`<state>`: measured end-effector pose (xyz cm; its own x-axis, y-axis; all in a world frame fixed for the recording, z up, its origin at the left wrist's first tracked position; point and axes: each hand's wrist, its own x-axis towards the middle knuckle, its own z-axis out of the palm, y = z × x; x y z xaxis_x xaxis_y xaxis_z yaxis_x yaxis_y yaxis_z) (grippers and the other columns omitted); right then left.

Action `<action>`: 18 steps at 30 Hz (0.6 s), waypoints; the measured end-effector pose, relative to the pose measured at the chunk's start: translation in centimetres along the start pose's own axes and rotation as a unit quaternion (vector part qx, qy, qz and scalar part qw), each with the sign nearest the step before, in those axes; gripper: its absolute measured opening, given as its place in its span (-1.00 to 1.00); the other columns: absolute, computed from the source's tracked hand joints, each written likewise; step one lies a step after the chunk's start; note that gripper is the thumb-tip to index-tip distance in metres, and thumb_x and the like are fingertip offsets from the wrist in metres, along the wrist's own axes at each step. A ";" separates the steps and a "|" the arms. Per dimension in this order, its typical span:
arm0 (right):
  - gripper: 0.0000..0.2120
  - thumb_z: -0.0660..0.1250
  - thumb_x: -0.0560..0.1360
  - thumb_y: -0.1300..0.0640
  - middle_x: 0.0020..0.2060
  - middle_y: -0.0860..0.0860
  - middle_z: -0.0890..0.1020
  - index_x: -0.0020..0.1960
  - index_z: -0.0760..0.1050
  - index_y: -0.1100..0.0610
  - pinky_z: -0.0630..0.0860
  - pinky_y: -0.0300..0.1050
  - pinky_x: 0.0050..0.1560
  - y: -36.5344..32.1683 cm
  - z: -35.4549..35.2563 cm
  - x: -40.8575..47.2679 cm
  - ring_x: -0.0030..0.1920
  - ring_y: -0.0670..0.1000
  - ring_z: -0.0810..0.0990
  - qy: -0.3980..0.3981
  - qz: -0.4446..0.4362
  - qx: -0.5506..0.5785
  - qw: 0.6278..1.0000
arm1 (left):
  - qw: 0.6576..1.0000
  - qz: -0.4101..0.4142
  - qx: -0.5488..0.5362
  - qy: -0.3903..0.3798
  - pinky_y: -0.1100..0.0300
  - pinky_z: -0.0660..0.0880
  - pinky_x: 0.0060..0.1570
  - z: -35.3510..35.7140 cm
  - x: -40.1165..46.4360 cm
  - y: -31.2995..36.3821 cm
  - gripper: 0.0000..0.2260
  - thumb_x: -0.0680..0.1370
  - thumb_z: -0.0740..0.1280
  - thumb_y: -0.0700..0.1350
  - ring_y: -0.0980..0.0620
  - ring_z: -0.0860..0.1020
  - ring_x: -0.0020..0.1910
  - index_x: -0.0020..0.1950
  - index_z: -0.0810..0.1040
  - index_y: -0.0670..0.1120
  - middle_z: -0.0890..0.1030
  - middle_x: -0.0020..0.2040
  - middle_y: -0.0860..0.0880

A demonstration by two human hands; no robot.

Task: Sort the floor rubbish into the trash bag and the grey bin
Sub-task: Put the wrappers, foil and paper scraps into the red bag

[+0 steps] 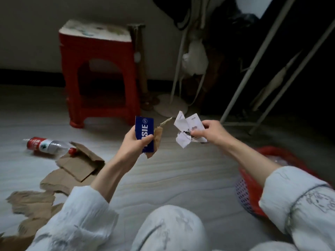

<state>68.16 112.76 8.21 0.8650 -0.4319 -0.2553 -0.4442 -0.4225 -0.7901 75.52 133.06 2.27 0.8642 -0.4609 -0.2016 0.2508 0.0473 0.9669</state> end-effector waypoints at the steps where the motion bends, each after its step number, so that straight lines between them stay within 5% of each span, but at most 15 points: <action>1: -0.89 0.36 0.46 0.25 -0.27 -0.01 0.57 -0.01 0.52 0.19 0.41 -0.39 -0.45 0.2 -1.9 -1.4 -0.30 -0.11 0.51 0.020 0.003 0.008 1.000 | 1.000 0.001 0.013 -0.024 0.05 0.49 0.03 1.6 -0.6 0.8 -0.69 0.52 0.26 -0.36 -0.06 0.53 0.01 0.17 0.39 -0.05 0.56 0.00 -0.07; 7: -0.80 0.36 0.46 0.29 -0.28 0.09 0.55 0.05 0.53 0.35 0.38 -0.37 -0.50 4.2 -13.0 -8.7 -0.36 -0.06 0.47 0.137 0.020 0.042 0.990 | 0.977 0.010 0.149 -0.154 0.21 0.49 -0.12 11.6 -3.6 5.4 -0.50 0.46 0.21 -0.46 0.05 0.50 -0.05 0.34 0.27 -0.11 0.50 -0.01 -0.02; 13: -0.81 0.33 0.48 0.25 -0.29 0.15 0.50 -0.05 0.55 0.41 0.32 -0.17 -0.32 12.6 -21.8 -12.1 -0.28 0.04 0.44 0.272 0.058 0.083 0.957 | 0.943 0.043 0.261 -0.203 0.37 0.47 -0.45 24.8 -3.8 6.8 -0.58 0.45 0.19 -0.47 0.11 0.47 -0.24 0.26 0.29 -0.18 0.47 -0.16 -0.01; 18: -0.86 0.36 0.46 0.25 -0.33 0.12 0.52 -0.21 0.54 0.33 0.38 -0.11 -0.29 20.4 -24.9 -12.6 -0.35 0.03 0.47 0.344 0.126 0.106 0.924 | 0.934 0.055 0.268 -0.232 -0.02 0.51 0.06 34.1 -2.2 2.7 -0.51 0.44 0.26 -0.45 -0.06 0.47 0.06 0.33 0.26 -0.20 0.47 -0.03 -0.05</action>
<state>42.39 89.79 9.17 0.3551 -0.9307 -0.0881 -0.4928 -0.1063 -0.8636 59.46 103.96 10.64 0.5588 -0.8196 -0.1267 -0.1897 -0.2751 0.9425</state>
